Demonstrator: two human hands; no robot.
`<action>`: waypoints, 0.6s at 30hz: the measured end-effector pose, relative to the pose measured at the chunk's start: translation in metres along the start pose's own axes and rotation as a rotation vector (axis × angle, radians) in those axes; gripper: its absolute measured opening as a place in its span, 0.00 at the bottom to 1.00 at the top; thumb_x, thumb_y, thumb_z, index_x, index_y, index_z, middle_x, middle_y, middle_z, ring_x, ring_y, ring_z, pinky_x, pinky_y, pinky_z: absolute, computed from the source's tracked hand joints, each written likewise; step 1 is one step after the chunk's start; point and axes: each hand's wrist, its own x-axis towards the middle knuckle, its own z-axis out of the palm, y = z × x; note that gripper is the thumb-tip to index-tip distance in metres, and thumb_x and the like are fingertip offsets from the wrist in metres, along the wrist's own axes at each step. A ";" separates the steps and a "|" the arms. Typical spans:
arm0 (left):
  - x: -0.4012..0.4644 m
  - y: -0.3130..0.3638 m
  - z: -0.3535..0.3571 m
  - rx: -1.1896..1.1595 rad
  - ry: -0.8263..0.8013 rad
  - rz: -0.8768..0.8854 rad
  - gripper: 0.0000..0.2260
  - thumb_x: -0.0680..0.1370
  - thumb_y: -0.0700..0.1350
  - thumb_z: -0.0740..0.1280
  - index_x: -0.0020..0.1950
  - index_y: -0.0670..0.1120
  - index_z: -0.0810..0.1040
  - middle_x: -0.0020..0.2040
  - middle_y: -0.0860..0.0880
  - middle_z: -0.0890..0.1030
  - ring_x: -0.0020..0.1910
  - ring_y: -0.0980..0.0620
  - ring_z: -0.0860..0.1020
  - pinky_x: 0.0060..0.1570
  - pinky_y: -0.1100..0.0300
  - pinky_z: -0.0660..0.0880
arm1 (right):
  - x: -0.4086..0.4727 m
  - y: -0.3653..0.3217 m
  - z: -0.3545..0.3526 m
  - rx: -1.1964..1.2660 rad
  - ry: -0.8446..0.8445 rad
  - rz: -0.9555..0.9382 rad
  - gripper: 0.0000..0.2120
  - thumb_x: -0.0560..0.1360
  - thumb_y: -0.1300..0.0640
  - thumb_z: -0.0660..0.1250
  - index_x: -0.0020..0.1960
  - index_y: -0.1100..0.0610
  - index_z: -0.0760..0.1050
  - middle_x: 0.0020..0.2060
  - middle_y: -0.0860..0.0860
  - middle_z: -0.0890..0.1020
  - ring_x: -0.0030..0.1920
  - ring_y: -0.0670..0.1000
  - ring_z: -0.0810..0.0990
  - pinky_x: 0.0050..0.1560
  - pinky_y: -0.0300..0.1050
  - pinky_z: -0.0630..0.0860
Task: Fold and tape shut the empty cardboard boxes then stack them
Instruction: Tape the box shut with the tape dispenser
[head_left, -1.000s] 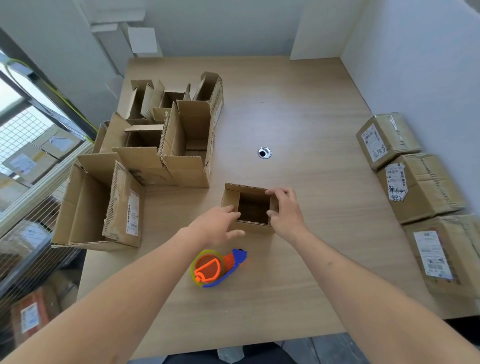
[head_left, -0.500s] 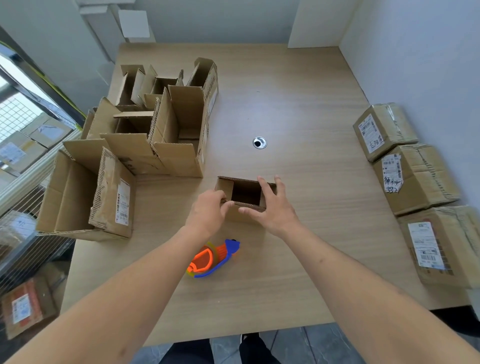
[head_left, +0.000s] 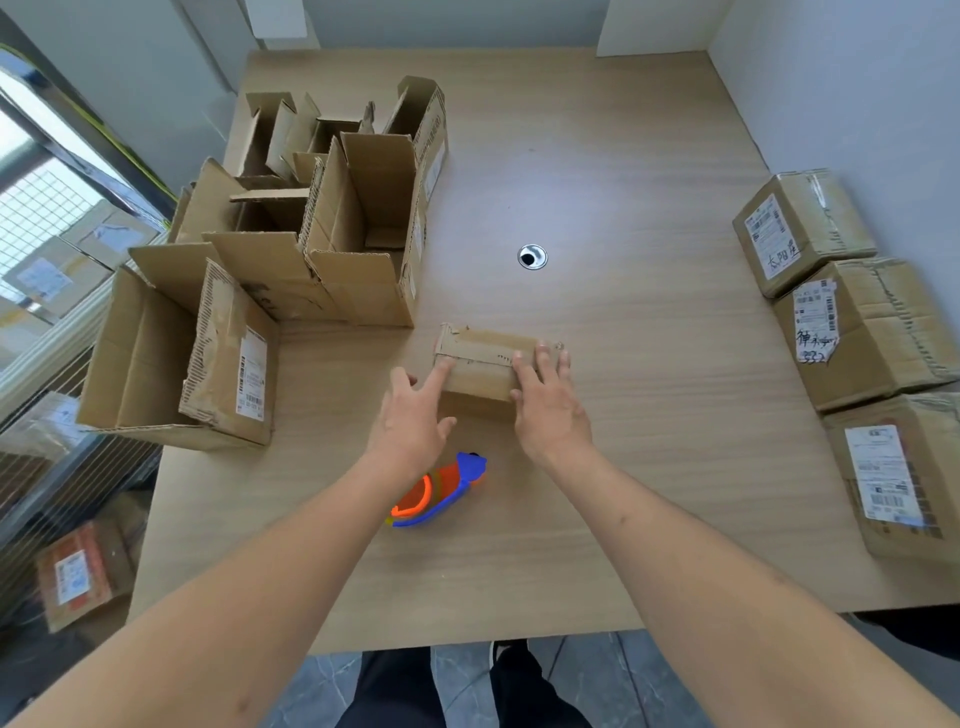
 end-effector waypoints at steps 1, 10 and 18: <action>-0.008 -0.005 0.002 0.031 0.006 0.009 0.33 0.78 0.49 0.72 0.78 0.60 0.58 0.56 0.47 0.63 0.52 0.44 0.72 0.51 0.47 0.78 | 0.000 0.001 0.005 0.002 -0.001 -0.010 0.25 0.87 0.54 0.52 0.82 0.48 0.51 0.83 0.50 0.44 0.82 0.59 0.39 0.77 0.55 0.64; -0.054 -0.044 0.048 0.193 -0.153 -0.004 0.43 0.73 0.71 0.66 0.81 0.55 0.53 0.57 0.44 0.70 0.58 0.41 0.73 0.58 0.50 0.74 | -0.008 0.005 0.017 0.011 0.040 -0.068 0.26 0.87 0.55 0.49 0.84 0.50 0.49 0.83 0.51 0.40 0.81 0.59 0.36 0.77 0.54 0.64; -0.079 -0.067 0.070 0.274 -0.101 0.138 0.50 0.70 0.44 0.71 0.82 0.64 0.44 0.63 0.46 0.72 0.60 0.41 0.72 0.55 0.49 0.75 | -0.006 0.017 0.006 0.041 0.000 -0.122 0.24 0.87 0.51 0.52 0.82 0.46 0.53 0.83 0.46 0.44 0.82 0.54 0.38 0.65 0.56 0.74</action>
